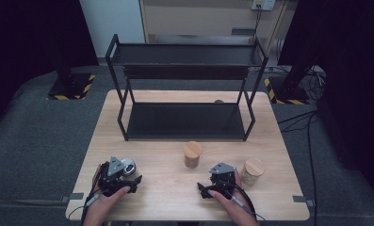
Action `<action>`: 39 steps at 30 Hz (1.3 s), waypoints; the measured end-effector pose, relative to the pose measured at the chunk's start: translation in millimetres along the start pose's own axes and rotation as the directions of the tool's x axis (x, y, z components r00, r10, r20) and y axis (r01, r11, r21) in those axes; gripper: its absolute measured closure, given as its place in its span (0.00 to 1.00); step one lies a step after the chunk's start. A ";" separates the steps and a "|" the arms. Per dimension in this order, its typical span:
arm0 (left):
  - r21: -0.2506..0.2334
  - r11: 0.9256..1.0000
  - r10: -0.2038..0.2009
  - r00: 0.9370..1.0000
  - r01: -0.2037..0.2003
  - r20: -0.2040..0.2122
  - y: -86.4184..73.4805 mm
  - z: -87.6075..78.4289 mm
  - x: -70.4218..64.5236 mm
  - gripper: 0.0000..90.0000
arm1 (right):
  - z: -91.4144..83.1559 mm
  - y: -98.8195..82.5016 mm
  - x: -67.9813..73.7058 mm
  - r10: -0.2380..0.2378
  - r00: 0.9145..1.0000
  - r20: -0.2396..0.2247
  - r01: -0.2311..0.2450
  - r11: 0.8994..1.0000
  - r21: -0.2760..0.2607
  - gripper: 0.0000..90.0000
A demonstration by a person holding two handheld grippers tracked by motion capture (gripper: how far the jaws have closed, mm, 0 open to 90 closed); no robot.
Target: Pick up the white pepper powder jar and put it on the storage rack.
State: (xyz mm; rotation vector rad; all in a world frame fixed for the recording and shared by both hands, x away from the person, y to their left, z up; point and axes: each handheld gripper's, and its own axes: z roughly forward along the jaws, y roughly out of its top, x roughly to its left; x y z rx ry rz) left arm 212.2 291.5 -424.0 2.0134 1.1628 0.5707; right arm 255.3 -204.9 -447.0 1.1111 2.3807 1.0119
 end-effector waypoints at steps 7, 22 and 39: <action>-0.034 0.999 -0.003 1.000 0.003 -0.012 -8.9 1.1 -1.3 0.09 | 0.0 0.0 -0.1 0.001 1.000 0.000 -0.001 1.000 0.000 0.01; -0.067 0.998 -0.012 1.000 0.013 0.013 -20.1 3.0 -0.1 0.32 | 0.0 0.1 0.0 0.000 1.000 0.000 0.000 1.000 0.000 0.01; -0.119 0.990 0.076 0.996 -0.070 0.049 -4.4 -0.1 3.2 0.32 | 0.0 0.1 0.0 0.000 1.000 0.000 0.000 1.000 0.000 0.01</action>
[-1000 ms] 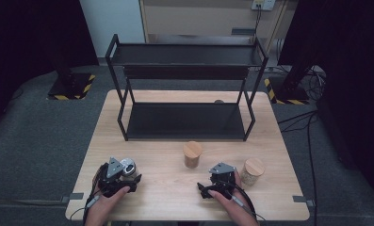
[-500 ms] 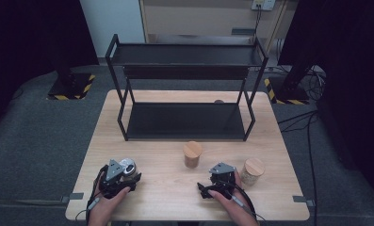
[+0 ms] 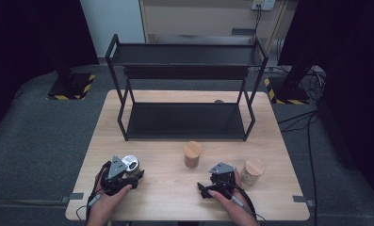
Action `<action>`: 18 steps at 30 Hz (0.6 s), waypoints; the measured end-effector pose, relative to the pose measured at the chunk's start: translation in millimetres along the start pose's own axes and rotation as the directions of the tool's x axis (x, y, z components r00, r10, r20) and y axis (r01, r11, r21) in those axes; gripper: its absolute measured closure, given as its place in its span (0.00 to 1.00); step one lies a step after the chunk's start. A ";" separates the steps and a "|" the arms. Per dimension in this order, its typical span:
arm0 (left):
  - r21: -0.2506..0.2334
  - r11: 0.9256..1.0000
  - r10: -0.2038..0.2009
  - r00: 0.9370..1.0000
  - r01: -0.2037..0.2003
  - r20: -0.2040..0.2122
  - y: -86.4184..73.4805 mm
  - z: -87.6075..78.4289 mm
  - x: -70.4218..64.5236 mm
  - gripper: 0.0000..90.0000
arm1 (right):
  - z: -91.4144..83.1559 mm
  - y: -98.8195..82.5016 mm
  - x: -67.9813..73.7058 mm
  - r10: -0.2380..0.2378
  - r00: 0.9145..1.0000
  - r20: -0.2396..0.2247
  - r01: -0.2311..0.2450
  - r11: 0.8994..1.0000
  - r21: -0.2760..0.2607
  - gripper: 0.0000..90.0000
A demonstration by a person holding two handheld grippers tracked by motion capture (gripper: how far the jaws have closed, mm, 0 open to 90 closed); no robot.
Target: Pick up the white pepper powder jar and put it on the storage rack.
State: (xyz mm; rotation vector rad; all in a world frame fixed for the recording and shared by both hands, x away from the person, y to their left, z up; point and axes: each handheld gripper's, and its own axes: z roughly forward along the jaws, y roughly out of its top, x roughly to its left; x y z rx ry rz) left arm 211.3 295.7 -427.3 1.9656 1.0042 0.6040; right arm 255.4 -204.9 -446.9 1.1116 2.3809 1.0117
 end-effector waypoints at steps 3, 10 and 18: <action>-0.002 1.000 0.020 1.000 -0.020 0.006 3.2 2.2 3.4 0.32 | 0.0 0.0 0.0 0.000 1.000 0.000 0.000 1.000 0.000 0.01; -0.022 0.999 0.039 0.999 -0.039 0.038 5.4 4.6 11.2 0.32 | 0.0 0.0 0.0 0.000 1.000 0.000 0.000 1.000 0.000 0.01; 0.000 0.999 0.044 0.998 -0.044 0.035 11.1 11.2 15.6 0.32 | 0.0 0.0 0.0 0.000 1.000 0.000 0.000 1.000 0.000 0.01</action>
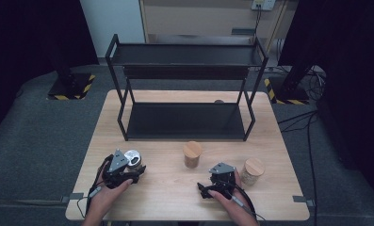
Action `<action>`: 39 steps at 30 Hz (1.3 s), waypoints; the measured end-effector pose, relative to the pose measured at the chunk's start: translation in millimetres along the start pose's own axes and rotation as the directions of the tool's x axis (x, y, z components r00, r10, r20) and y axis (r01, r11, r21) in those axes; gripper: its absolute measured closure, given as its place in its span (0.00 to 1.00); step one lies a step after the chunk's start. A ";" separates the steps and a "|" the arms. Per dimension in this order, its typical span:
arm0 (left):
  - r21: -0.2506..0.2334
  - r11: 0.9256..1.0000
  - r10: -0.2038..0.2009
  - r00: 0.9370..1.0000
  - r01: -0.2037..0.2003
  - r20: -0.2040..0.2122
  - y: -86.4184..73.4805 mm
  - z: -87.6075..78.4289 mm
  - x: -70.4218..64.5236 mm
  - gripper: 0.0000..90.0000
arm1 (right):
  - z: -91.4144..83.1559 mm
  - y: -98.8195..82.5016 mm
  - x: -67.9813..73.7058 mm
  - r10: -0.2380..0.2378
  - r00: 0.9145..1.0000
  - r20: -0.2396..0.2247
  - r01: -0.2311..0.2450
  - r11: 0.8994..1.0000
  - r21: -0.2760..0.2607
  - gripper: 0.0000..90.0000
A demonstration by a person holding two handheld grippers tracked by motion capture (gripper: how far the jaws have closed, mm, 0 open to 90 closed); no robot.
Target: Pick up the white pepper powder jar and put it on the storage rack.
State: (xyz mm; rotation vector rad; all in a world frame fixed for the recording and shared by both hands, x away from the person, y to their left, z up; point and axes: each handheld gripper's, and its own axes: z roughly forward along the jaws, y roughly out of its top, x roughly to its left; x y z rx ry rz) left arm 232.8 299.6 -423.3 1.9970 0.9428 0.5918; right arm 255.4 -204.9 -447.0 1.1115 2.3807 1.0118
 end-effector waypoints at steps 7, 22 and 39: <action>0.000 1.000 0.013 1.000 -0.013 0.006 6.8 6.2 2.5 0.32 | 0.0 0.0 0.0 0.000 1.000 0.000 0.000 1.000 0.000 0.01; 0.002 0.999 0.039 0.998 -0.039 0.043 23.5 28.5 7.3 0.32 | 0.0 0.0 0.0 0.000 1.000 0.000 0.000 1.000 0.000 0.01; 0.003 0.998 0.069 0.996 -0.069 0.057 46.5 48.2 10.1 0.32 | 0.0 0.0 0.1 0.000 1.000 0.000 0.000 1.000 0.000 0.01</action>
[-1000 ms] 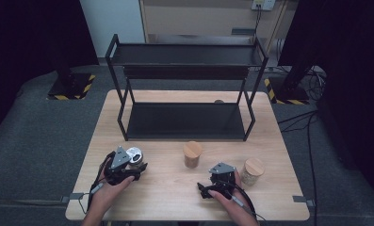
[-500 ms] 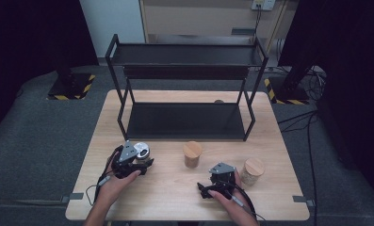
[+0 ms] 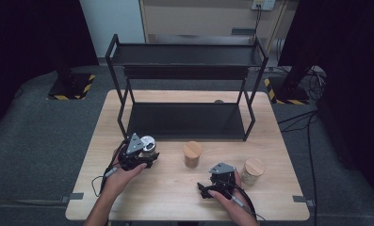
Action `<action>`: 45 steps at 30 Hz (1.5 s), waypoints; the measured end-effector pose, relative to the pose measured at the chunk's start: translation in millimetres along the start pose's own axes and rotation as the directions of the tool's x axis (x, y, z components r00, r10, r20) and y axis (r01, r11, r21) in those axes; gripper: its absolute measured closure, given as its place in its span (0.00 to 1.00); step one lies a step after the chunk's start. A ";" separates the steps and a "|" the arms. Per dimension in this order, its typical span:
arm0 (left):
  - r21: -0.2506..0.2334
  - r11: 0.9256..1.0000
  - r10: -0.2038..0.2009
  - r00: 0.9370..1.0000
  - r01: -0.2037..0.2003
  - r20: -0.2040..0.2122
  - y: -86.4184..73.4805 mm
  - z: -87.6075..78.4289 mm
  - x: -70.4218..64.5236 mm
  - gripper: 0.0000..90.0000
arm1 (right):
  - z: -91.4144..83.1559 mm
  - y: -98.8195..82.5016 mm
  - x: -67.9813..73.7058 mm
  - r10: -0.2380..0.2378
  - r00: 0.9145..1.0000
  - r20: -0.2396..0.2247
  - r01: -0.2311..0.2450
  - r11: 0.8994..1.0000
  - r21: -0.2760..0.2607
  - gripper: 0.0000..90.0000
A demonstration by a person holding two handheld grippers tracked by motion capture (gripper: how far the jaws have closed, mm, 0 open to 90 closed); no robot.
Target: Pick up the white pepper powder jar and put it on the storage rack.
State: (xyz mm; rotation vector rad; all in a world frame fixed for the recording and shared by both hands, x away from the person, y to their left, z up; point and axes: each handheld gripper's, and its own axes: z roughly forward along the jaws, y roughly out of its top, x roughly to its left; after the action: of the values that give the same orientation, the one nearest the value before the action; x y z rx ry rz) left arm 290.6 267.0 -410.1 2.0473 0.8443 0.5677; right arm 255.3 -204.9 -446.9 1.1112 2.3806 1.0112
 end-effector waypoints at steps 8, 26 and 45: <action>0.007 1.000 -0.007 1.000 0.007 -0.001 5.3 11.8 2.5 0.32 | 0.0 -0.1 0.1 0.000 1.000 0.000 0.000 1.000 0.000 0.01; 0.015 1.000 -0.008 1.000 0.008 -0.030 18.9 23.3 10.9 0.32 | -0.7 -0.7 0.8 0.002 1.000 0.001 -0.002 1.000 0.000 0.01; -0.004 0.999 -0.035 0.999 0.035 -0.037 32.8 47.9 20.1 0.32 | -0.8 -0.7 0.6 0.003 1.000 0.000 -0.003 1.000 0.000 0.01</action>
State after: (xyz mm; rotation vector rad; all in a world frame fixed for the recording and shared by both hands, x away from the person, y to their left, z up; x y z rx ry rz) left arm 346.9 242.5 -407.6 2.0201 0.8987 0.5895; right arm 254.1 -205.1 -446.9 1.1150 2.3793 1.0118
